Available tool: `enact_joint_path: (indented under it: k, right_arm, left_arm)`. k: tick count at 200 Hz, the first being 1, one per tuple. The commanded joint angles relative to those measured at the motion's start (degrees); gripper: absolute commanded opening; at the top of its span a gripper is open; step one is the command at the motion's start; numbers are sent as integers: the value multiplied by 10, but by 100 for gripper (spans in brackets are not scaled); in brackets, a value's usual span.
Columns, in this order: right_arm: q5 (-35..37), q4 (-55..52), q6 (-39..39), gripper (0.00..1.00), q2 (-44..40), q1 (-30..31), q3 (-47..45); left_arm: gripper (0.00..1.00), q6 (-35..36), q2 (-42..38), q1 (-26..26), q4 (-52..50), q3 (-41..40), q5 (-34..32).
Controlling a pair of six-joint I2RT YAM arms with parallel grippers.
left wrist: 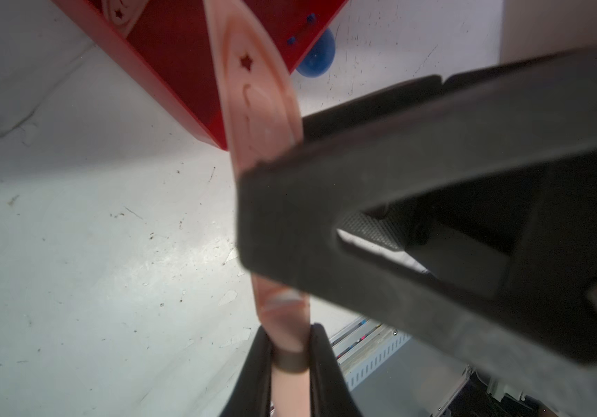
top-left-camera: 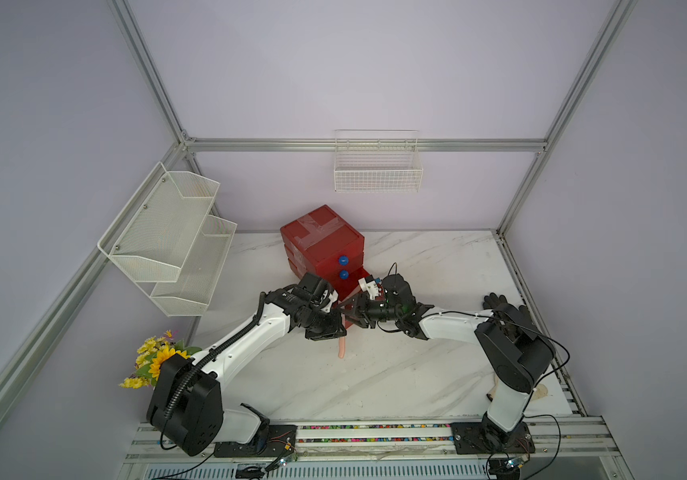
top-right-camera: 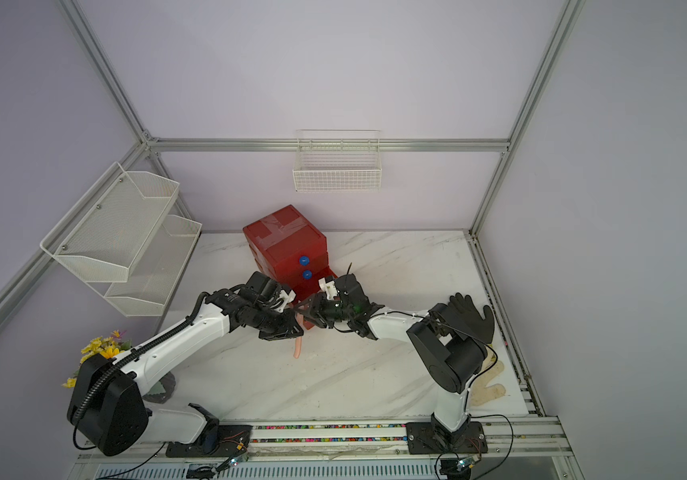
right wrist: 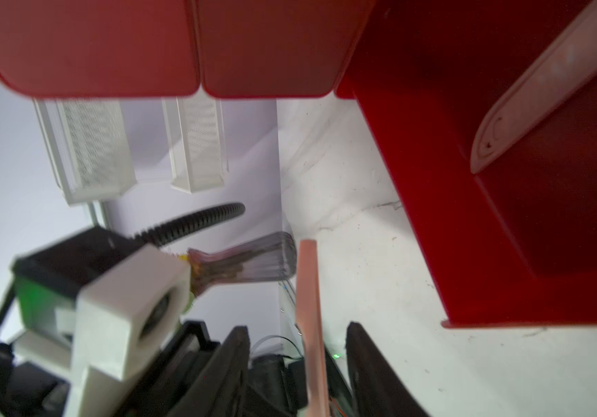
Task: Place the fruit knives into the drawer by color
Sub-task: Pick up the fruit knife from the center of the board, then place the fruit knife in the drawer.
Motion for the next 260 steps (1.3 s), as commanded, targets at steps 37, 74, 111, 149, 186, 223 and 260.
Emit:
enact_joint_path:
  k: [37,74,111,149,186,223,260]
  right_arm:
    - [12,0,-7,0,1,4,9]
    - [27,-36,-13,0,-7,-18,27]
    - [43,-65,-8,0,-17,-63,33]
    - [31,-59,15,0,11,-103,45]
    - [20,-11,69,0,63,-129,59]
    - [12,63,131,8,108,-146,70]
    - [10,122,140,53,91,-158,59]
  left_arm:
    - [14,4,-2,-4,1,58,21]
    - [92,28,43,-5,-42,111,23]
    - [100,65,45,-1,-107,173,-50]
    - [100,94,40,11,-148,204,-77]
    - [100,88,22,26,-143,189,-66]
    - [100,76,20,30,-135,182,-60]
    - [100,66,20,31,-135,208,-61]
